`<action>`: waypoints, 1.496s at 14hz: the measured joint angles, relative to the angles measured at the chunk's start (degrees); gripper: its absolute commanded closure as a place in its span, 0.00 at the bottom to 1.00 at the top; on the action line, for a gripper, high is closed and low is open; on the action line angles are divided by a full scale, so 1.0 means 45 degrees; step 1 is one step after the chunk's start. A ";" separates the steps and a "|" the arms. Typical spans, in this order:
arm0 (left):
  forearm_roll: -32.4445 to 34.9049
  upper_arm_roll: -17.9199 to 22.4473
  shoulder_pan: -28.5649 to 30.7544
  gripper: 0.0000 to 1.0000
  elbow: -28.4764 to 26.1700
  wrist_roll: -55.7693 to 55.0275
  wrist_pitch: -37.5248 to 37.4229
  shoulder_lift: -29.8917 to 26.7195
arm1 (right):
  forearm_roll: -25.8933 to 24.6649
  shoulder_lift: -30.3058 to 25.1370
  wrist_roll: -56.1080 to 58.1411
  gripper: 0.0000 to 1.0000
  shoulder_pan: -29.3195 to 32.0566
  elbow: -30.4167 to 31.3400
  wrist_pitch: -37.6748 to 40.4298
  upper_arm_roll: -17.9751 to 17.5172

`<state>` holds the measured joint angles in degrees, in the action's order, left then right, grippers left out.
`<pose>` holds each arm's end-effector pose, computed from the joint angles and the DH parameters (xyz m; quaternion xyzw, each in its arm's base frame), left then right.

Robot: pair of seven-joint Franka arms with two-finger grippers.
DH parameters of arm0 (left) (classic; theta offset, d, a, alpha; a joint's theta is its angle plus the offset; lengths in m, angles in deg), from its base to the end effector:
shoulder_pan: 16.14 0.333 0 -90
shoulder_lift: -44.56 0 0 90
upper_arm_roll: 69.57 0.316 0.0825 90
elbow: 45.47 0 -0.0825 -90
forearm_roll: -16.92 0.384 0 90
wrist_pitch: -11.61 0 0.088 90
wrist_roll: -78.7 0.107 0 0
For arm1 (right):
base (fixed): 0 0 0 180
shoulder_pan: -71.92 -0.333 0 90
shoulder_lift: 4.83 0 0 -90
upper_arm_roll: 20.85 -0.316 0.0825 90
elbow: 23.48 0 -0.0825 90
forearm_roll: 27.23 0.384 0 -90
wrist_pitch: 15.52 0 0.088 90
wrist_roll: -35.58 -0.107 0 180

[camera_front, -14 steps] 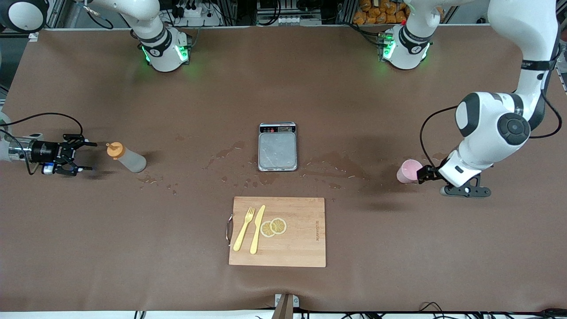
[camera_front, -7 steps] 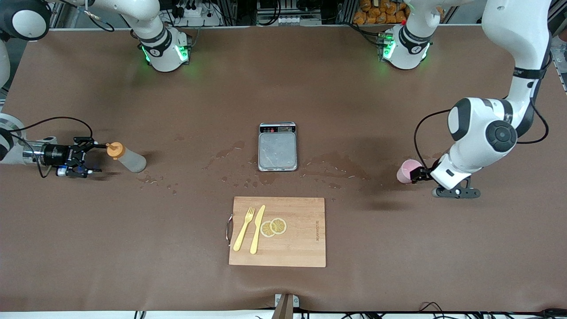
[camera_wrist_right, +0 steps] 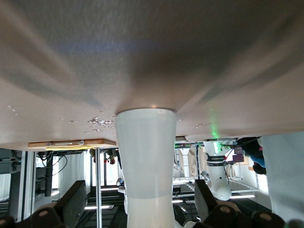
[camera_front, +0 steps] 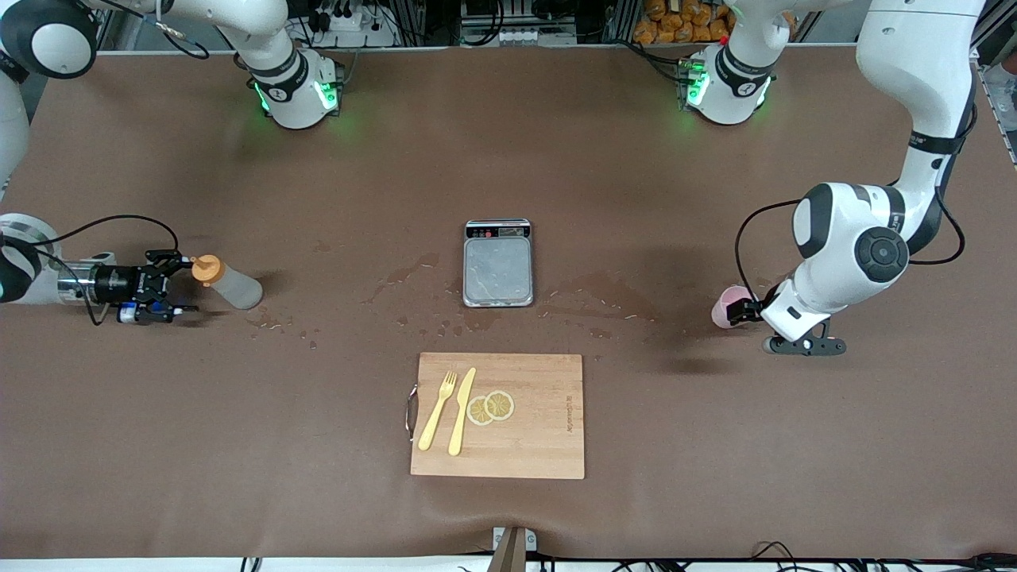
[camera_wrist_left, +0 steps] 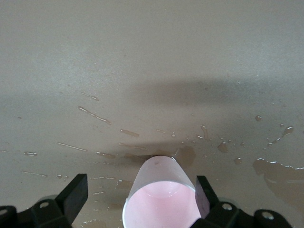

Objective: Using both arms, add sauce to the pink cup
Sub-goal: 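Lift the pink cup with the left gripper while the right gripper lifts the bottle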

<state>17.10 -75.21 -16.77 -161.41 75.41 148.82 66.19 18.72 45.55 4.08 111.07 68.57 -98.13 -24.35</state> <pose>0.5972 -0.0640 0.2621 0.9996 -0.0238 -0.0036 0.0168 0.5174 -0.2701 0.1136 -0.5751 0.5584 0.4437 0.4007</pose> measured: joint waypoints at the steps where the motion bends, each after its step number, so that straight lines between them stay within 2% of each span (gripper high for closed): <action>1: 0.0000 0.0002 0.0033 0.00 0.0000 0.0000 -0.0003 -0.0001 | 0.0014 0.0007 0.0003 0.00 -0.0137 0.0000 -0.0001 -0.0002; 13: 0.0000 0.0037 0.0228 0.00 -0.0276 -0.0041 -0.0879 0.0025 | 0.0291 0.0232 0.0172 0.00 -0.1301 0.0013 -0.0021 -0.0014; 16: 0.0000 0.0044 0.0250 0.00 -0.0322 -0.0153 -0.1018 0.0232 | 0.0291 0.0237 0.0397 0.30 -0.1363 0.0019 -0.0026 -0.0014; 17: 0.0000 0.0044 0.0253 0.10 -0.0328 -0.0217 -0.1025 0.0320 | 0.0291 0.0251 0.0480 0.39 -0.1363 0.0029 -0.0027 -0.0014; 18: 0.0000 0.0043 0.0253 0.57 -0.0328 -0.0255 -0.1025 0.0392 | 0.0291 0.0283 0.0616 0.47 -0.1363 0.0034 -0.0036 -0.0013; 19: 0.0000 0.0043 0.0253 0.95 -0.0328 -0.0277 -0.1025 0.0439 | 0.0291 0.0320 0.0688 0.52 -0.1363 0.0037 -0.0037 -0.0013; 20: 0.0000 0.0043 0.0253 1.00 -0.0328 -0.0311 -0.1025 0.0451 | 0.0292 0.0350 0.0722 0.55 -0.1363 0.0038 -0.0035 -0.0014; 21: 0.0000 0.0039 0.0252 1.00 -0.0320 -0.0363 -0.1024 0.0451 | 0.0297 0.0357 0.0730 0.58 -0.1365 0.0038 -0.0011 -0.0015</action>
<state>17.10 -75.03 -15.63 -162.85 73.78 144.21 68.22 20.06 47.16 7.37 104.93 68.74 -98.18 -24.41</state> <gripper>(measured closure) 0.282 0.445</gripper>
